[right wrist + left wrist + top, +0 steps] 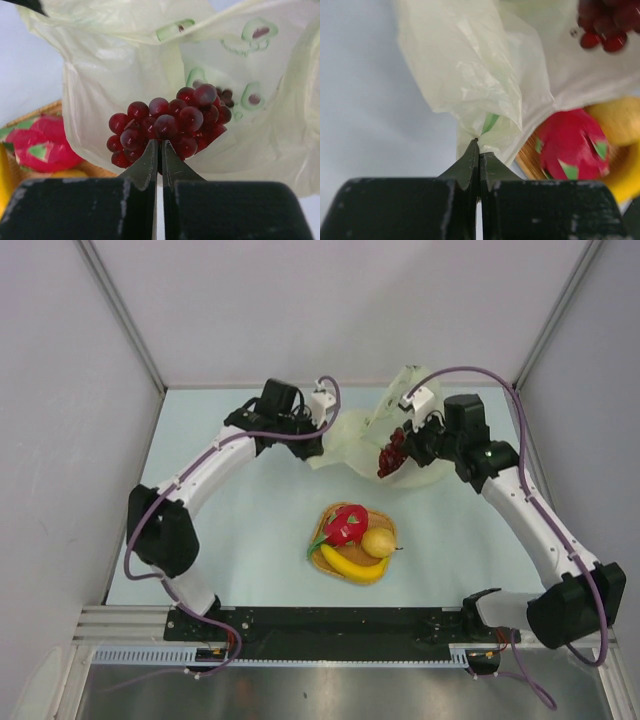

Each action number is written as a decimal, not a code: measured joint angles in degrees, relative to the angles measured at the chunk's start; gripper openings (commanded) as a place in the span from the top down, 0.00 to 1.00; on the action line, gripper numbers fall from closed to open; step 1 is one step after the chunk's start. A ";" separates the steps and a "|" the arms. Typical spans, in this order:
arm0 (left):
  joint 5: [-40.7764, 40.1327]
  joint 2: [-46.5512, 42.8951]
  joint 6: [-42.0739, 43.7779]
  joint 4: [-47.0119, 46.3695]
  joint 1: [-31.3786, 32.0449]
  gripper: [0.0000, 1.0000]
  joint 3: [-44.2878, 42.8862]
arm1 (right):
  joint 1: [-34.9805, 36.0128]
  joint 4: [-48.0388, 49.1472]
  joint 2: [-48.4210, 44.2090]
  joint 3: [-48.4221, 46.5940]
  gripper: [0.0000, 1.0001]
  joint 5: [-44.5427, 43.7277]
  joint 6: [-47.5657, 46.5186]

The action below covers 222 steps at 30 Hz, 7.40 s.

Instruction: Take the fake fruits out of the plastic bag

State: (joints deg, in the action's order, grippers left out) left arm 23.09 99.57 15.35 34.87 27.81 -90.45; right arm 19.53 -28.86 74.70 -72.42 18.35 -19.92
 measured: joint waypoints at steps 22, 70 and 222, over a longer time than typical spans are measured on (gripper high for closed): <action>5.55 -3.17 0.09 3.23 8.81 1.00 11.28 | -14.40 -1.44 -7.45 19.91 0.89 -5.77 2.56; -0.07 6.32 -4.72 2.03 1.75 1.00 -3.39 | 27.08 -13.44 -8.13 0.57 1.00 12.07 -12.59; 5.49 2.49 1.07 6.54 13.20 1.00 -3.13 | -5.42 7.89 14.86 -1.31 0.98 2.51 9.09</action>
State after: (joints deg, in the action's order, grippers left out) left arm 28.58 102.06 16.43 41.41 41.01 -93.58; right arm 14.11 -20.97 89.56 -73.73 20.86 -10.83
